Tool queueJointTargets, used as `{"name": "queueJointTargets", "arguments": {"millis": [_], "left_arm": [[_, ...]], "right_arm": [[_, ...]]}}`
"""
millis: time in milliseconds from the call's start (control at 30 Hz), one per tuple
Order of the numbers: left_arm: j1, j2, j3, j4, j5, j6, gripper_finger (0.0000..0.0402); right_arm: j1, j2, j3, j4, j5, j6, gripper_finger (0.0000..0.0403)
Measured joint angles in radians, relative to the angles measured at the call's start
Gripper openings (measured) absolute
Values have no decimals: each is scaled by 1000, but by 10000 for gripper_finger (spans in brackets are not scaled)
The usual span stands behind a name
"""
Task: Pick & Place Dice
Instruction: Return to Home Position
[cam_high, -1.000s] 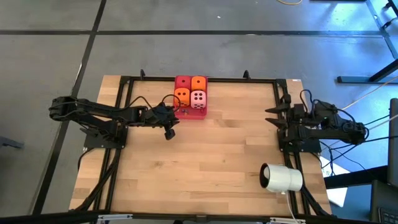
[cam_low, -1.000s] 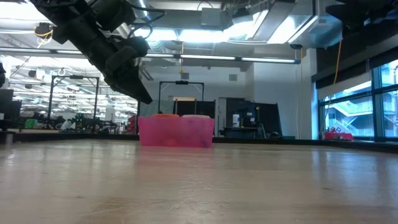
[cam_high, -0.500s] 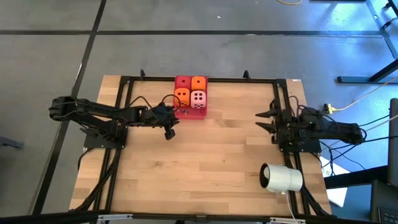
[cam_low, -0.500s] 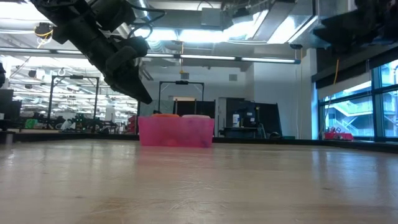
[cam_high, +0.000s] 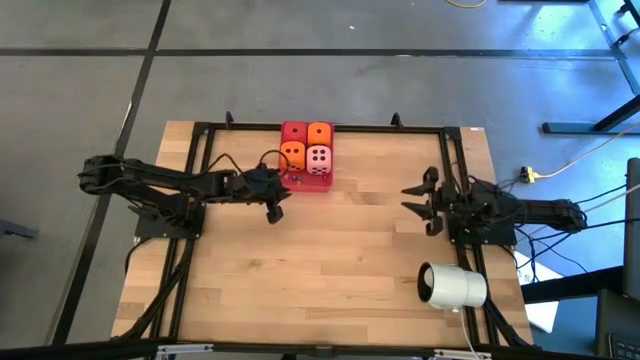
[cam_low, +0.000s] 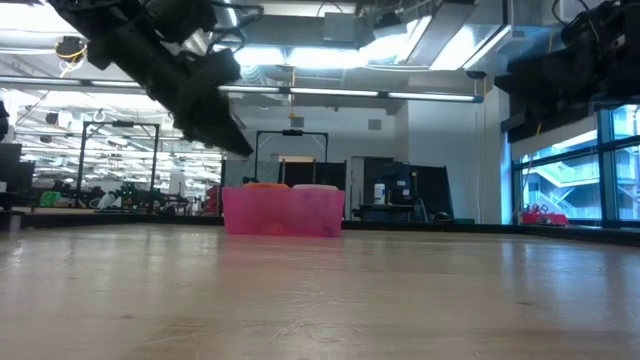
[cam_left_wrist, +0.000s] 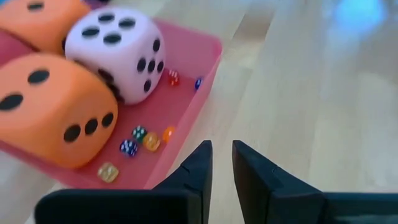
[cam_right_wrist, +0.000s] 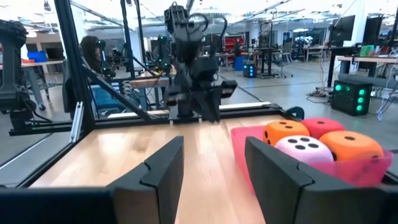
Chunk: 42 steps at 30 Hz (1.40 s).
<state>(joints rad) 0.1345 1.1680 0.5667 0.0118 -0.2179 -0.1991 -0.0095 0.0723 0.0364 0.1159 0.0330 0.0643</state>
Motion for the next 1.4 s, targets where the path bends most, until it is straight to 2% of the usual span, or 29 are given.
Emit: {"name": "queueJointTargets", "arguments": {"millis": [100, 233, 467, 633, 867, 1133, 1400], "left_arm": [[0, -59, 0, 24, 45, 7, 54], [0, -207, 0, -7, 124, 32, 56], [0, -522, -7, -128, 122, 129, 57], [0, -718, -79, -145, 128, 171, 58], [0, -970, -249, -99, 136, 112, 59], [0, -1142, -405, -26, 158, 132, 54], [0, -1166, -498, 16, 162, 104, 58]], "right_arm": [[0, 0, -17, 9, 0, 8, 171], [0, 0, -19, 11, 0, 8, 171], [0, 0, -19, -9, 1, 7, 171], [0, 0, -19, -15, 5, 8, 171], [0, 0, -19, -16, 12, 4, 171], [0, 0, -19, -16, 12, 6, 171], [0, 0, -19, -16, 12, 5, 171]]}}
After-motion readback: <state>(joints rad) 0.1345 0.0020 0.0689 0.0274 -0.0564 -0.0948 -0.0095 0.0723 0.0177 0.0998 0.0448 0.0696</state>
